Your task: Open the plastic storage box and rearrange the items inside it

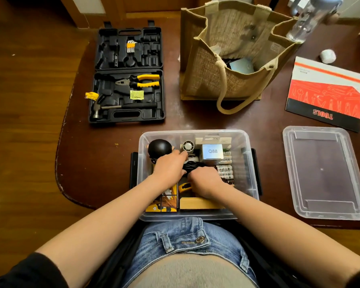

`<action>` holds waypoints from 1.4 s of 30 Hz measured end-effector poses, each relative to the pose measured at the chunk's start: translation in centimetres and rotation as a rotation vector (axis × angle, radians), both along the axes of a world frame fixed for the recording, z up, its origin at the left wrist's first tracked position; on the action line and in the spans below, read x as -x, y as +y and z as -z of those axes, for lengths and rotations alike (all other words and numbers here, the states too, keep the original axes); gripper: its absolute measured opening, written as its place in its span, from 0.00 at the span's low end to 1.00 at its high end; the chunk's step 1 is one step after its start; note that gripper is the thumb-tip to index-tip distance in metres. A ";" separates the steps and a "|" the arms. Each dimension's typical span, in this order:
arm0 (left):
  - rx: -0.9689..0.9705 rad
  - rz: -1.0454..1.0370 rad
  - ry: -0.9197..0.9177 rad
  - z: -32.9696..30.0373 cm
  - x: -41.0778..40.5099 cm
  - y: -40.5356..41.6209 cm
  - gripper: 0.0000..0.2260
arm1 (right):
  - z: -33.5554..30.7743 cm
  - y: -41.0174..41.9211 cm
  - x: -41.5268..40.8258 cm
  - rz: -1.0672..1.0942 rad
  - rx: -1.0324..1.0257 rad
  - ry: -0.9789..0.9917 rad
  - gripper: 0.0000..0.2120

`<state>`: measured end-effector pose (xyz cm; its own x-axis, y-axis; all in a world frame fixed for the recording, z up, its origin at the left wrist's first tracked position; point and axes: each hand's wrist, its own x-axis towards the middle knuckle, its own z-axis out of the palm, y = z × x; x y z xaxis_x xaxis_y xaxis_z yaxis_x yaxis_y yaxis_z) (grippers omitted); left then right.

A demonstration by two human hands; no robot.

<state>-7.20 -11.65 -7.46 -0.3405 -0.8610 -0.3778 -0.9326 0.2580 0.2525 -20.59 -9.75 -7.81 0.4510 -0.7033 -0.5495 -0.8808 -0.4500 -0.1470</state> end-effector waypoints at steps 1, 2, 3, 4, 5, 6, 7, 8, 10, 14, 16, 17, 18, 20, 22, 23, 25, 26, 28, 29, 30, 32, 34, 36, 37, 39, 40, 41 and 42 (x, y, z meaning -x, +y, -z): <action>0.002 0.002 0.008 0.1 0.0 0.1 0.18 | -0.1 0.0 0.0 -0.022 0.012 -0.006 0.09; 0.003 -0.007 0.025 0.1 -0.1 0.1 0.18 | -0.5 -0.1 0.1 -0.026 0.025 -0.028 0.09; 0.001 -0.031 0.051 0.1 -0.1 0.0 0.18 | -1.1 -0.1 0.5 -0.009 0.036 -0.057 0.09; -0.004 -0.065 0.078 0.1 -0.1 -0.1 0.18 | -1.9 -0.2 1.1 0.024 0.051 -0.078 0.09; -0.010 -0.096 0.097 0.0 0.0 -0.2 0.17 | -2.7 -0.2 1.9 0.065 0.075 -0.085 0.09; -0.018 -0.112 0.100 0.0 0.1 -0.4 0.16 | -3.5 -0.3 2.9 0.106 0.106 -0.071 0.09; -0.028 -0.116 0.093 0.0 0.2 -0.4 0.16 | -4.2 -0.4 4.0 0.143 0.135 -0.039 0.08; -0.039 -0.114 0.086 0.0 0.3 -0.5 0.16 | -4.7 -0.5 5.1 0.176 0.157 0.008 0.06; -0.055 -0.110 0.089 0.1 0.4 -0.5 0.16 | -5.4 -0.7 6.9 0.250 0.200 0.119 0.05; -0.041 -0.110 0.108 -0.1 0.4 -0.1 0.15 | -4.9 -0.6 7.7 0.397 0.239 0.118 0.08; -0.017 -0.121 0.129 -0.1 0.5 0.2 0.13 | -4.6 -0.2 7.2 0.402 0.168 0.043 0.04; -0.005 -0.125 0.139 -0.2 0.5 0.3 0.12 | -4.4 0.0 6.9 0.376 0.117 0.038 0.02; 0.003 -0.124 0.148 -0.2 0.5 0.4 0.10 | -4.0 0.2 6.7 0.346 0.075 0.063 0.03; -0.004 -0.109 0.168 -0.4 0.3 0.6 0.07 | -3.3 0.4 6.5 0.322 0.026 0.126 0.06; -0.042 -0.080 0.188 -0.7 0.2 0.7 0.04 | -2.7 0.5 6.5 0.326 -0.007 0.164 0.10; -0.069 -0.062 0.192 -0.8 0.2 0.7 0.03 | -2.3 0.6 6.4 0.321 -0.022 0.184 0.12; -0.124 -0.019 0.180 -1.0 0.3 0.8 0.03 | -1.6 0.8 6.2 0.306 -0.034 0.218 0.14; -0.147 0.002 0.167 -0.9 0.4 0.8 0.05 | -1.3 1.0 6.0 0.304 -0.037 0.232 0.14; -0.176 0.024 0.148 -0.8 0.7 0.9 0.08 | -1.0 1.0 5.8 0.316 -0.043 0.246 0.12; -0.185 0.025 0.147 -0.7 0.7 0.9 0.09 | -1.0 0.9 5.7 0.328 -0.050 0.244 0.10; -0.192 0.019 0.149 -0.7 0.8 0.8 0.10 | -1.2 0.8 5.6 0.343 -0.061 0.240 0.08; -0.213 0.000 0.168 -0.9 0.8 0.6 0.11 | -2.0 0.5 5.7 0.378 -0.073 0.221 0.05; -0.260 -0.032 0.231 -1.1 0.6 0.3 0.11 | -3.1 0.2 6.1 0.427 -0.039 0.145 0.07; -0.344 -0.075 0.360 -1.5 0.4 0.0 0.12 | -4.3 0.0 6.8 0.520 0.031 -0.006 0.09; -0.394 -0.101 0.446 -1.8 0.4 0.0 0.12 | -4.8 -0.2 7.0 0.578 0.055 -0.103 0.10; -0.481 -0.162 0.605 -2.3 0.8 0.0 0.13 | -5.4 -0.4 6.7 0.708 0.038 -0.346 0.11; -0.510 -0.198 0.666 -2.5 1.0 0.0 0.14 | -5.4 -0.4 6.2 0.792 -0.008 -0.488 0.10; -0.541 -0.233 0.717 -2.6 1.1 0.1 0.14 | -5.2 -0.4 5.6 0.890 -0.084 -0.628 0.10; -0.580 -0.256 0.754 -2.7 1.1 0.2 0.14 | -4.9 -0.3 5.1 0.989 -0.182 -0.754 0.10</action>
